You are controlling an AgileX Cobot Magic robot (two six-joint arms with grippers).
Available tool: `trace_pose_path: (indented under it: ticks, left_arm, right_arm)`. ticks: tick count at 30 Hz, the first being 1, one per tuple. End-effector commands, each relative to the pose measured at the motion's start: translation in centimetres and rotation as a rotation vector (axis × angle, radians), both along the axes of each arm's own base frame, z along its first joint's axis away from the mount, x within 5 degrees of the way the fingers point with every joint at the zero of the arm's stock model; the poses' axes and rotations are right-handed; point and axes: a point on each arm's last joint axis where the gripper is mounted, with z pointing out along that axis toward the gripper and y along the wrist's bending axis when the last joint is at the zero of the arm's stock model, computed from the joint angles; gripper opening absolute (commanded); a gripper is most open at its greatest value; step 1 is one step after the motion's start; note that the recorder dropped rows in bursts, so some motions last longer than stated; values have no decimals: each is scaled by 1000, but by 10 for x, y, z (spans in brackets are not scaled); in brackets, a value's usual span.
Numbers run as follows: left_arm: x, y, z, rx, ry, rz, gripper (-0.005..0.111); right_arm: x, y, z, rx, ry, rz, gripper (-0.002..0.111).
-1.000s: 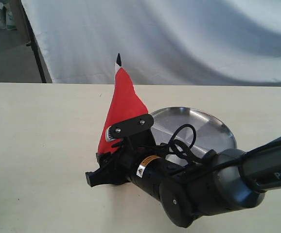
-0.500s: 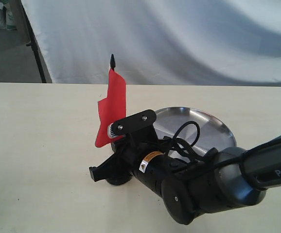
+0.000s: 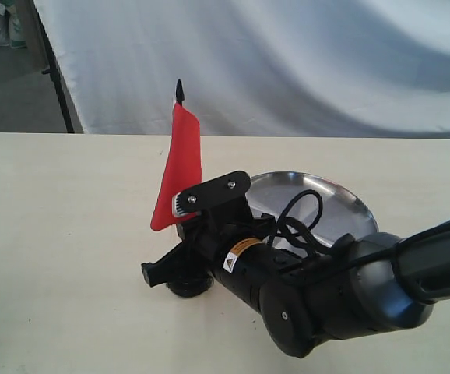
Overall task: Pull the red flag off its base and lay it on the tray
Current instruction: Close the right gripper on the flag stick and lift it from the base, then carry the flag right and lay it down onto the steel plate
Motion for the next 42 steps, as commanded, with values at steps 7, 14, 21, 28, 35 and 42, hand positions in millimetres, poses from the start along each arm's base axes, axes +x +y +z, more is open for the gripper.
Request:
trace_pose_path:
  ticks: [7, 14, 21, 28, 35, 42]
  left_arm:
    - [0, 0, -1, -6, -5, -7, 0]
    - [0, 0, -1, -6, -5, -7, 0]
    - [0, 0, -1, -6, -5, -7, 0]
    - [0, 0, -1, -6, -5, -7, 0]
    - [0, 0, -1, -6, -5, -7, 0]
    - [0, 0, -1, -6, -5, -7, 0]
  right_arm:
    - [0, 0, 29, 55, -87, 17, 0]
    - [-1, -9, 57, 154, -53, -65, 0]
    - [27, -52, 87, 187, 155, -200, 0]
    - [86, -146, 92, 48, 609, -341, 0]
    - [129, -188, 43, 568, 1124, 109, 0]
    - [161, -181, 3, 555, 1181, 70, 0]
